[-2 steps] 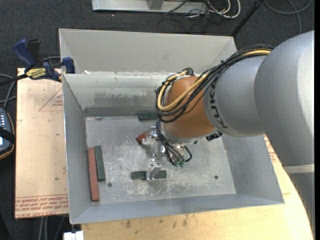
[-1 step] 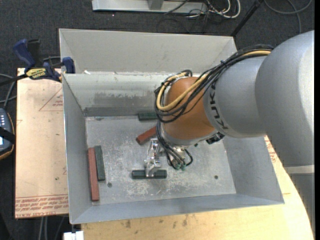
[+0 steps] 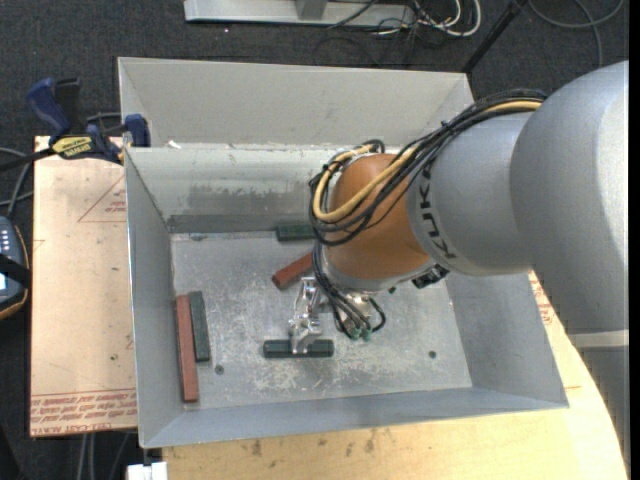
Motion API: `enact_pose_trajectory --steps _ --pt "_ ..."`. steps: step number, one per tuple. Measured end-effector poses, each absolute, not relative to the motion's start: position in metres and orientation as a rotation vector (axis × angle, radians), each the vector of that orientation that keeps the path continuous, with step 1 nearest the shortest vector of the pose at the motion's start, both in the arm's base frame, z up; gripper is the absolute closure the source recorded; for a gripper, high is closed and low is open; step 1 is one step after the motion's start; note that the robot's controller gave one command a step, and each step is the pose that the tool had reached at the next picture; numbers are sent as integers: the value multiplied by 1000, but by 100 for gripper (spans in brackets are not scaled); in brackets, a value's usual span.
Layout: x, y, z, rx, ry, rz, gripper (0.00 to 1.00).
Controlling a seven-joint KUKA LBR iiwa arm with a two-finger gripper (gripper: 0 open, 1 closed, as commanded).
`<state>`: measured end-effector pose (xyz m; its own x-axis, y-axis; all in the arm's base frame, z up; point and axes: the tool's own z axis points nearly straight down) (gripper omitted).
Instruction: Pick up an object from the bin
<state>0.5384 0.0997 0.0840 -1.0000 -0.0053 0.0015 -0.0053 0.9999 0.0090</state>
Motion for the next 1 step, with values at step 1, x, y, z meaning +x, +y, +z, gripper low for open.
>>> enact_pose_trajectory --steps 1 --pt "535 102 122 -7 -3140 -1 100"
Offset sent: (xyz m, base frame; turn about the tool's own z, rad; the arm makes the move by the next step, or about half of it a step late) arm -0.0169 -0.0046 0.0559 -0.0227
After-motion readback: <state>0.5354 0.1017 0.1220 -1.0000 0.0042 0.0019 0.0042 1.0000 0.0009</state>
